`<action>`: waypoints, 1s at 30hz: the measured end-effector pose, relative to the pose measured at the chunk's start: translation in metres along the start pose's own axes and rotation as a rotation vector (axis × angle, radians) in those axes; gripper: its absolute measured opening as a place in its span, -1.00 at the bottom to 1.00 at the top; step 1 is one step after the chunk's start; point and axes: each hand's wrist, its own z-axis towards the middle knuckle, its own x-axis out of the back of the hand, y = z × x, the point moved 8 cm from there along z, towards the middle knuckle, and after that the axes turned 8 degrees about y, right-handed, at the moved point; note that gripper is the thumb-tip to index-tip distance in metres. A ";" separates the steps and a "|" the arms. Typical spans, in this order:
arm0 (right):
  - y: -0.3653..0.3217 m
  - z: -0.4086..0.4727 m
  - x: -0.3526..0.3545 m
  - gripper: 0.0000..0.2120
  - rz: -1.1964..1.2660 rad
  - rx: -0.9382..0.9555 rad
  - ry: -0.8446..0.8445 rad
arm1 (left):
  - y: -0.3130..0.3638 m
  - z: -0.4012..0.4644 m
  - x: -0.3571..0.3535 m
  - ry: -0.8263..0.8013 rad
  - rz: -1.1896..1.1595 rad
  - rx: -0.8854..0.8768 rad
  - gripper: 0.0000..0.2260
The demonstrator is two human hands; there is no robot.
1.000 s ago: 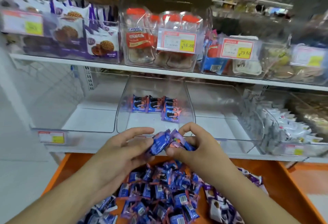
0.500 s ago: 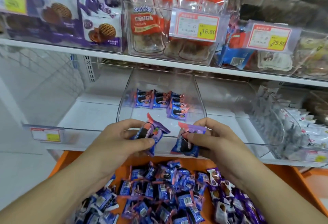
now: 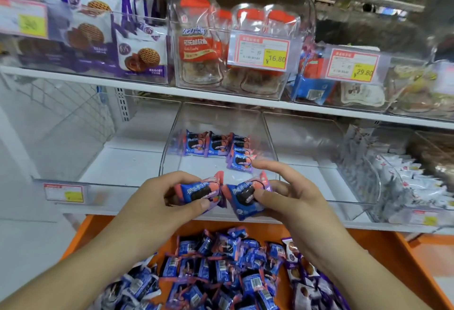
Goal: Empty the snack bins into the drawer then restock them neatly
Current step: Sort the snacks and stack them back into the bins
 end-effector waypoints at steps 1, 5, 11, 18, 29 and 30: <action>-0.001 -0.001 0.000 -0.58 -0.036 0.011 -0.001 | 0.000 0.001 0.003 0.013 0.019 -0.011 -0.74; -0.009 0.001 -0.007 -0.72 -0.195 0.100 -0.015 | 0.002 0.016 0.020 0.099 0.103 -0.063 -0.66; -0.012 0.079 -0.030 -0.81 -0.612 0.268 0.143 | -0.002 0.049 0.051 0.229 0.214 -0.124 -0.75; 0.035 0.193 -0.080 -0.83 -0.965 0.374 0.099 | -0.018 0.062 0.057 0.257 0.230 -0.143 -0.76; 0.069 0.235 -0.071 -0.80 -1.347 0.623 0.247 | -0.035 0.073 0.056 0.270 0.089 -0.109 -0.76; 0.069 0.233 -0.072 -0.77 -1.361 0.618 0.229 | -0.035 0.073 0.056 0.267 0.079 -0.103 -0.76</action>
